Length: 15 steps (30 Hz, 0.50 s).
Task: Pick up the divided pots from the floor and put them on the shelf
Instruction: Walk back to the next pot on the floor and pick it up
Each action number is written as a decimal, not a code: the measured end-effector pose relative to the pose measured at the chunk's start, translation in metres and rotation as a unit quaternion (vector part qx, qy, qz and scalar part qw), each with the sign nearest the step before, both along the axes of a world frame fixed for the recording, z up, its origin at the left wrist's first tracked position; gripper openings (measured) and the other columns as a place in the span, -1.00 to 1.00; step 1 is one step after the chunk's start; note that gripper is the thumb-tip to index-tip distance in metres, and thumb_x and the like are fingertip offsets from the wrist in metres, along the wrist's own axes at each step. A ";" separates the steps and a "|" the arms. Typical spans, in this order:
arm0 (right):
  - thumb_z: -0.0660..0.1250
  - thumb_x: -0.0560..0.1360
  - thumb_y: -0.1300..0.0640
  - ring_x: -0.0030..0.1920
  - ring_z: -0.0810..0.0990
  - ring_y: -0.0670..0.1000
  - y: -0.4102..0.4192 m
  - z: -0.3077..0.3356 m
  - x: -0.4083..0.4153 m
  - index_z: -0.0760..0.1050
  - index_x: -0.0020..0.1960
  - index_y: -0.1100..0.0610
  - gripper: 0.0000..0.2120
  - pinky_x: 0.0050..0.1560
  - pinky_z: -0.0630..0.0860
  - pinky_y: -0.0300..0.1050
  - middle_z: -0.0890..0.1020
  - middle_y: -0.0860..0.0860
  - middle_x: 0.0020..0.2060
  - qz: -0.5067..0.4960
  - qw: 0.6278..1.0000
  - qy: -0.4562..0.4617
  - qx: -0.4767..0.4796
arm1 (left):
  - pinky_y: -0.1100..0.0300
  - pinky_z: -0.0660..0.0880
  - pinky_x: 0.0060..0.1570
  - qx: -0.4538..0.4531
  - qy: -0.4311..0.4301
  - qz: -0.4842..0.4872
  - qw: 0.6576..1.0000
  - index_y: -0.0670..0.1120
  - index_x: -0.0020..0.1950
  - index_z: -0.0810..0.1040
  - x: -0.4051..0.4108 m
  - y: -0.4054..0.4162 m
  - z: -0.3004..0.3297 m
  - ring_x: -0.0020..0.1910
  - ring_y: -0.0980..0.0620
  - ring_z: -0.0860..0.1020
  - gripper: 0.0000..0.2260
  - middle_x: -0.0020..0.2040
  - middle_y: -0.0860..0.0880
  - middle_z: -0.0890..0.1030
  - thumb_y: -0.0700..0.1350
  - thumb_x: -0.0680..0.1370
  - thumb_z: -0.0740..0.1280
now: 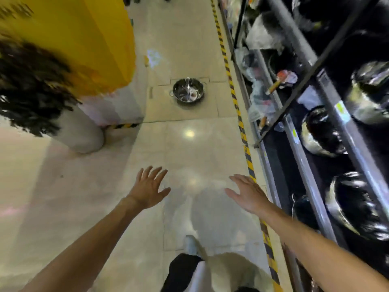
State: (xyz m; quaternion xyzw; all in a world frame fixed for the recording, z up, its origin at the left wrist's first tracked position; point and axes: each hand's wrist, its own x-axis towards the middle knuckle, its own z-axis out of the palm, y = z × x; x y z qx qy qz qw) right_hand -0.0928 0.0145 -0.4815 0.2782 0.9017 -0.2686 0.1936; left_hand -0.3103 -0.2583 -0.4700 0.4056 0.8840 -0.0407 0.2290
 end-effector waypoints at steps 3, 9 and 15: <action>0.15 0.62 -0.26 0.59 0.15 0.01 -0.005 0.035 -0.040 0.22 0.60 -0.01 -0.38 0.50 0.13 -0.07 0.24 -0.04 0.59 0.030 0.999 0.005 0.019 | -0.11 -0.07 0.55 0.027 0.006 0.037 0.999 0.03 0.61 0.05 -0.036 -0.021 0.032 0.60 -0.12 -0.03 -0.36 0.63 -0.01 0.06 0.28 0.60 0.07; 0.14 0.62 -0.28 0.58 0.16 0.02 0.010 0.084 -0.118 0.20 0.61 -0.01 -0.36 0.50 0.17 -0.05 0.24 -0.03 0.59 0.045 0.999 0.012 0.015 | -0.08 -0.03 0.54 0.070 -0.006 0.084 0.994 0.02 0.61 0.04 -0.097 -0.026 0.069 0.59 -0.14 -0.03 -0.35 0.63 -0.03 0.05 0.27 0.60 0.10; 0.19 0.62 -0.23 0.58 0.19 0.07 0.053 0.102 -0.198 0.23 0.60 0.02 -0.37 0.51 0.20 -0.01 0.27 0.01 0.58 0.026 0.999 0.034 0.024 | -0.09 -0.05 0.55 0.080 -0.003 0.083 0.993 0.04 0.61 0.02 -0.170 0.001 0.072 0.59 -0.15 -0.01 -0.34 0.62 -0.04 0.07 0.30 0.59 0.07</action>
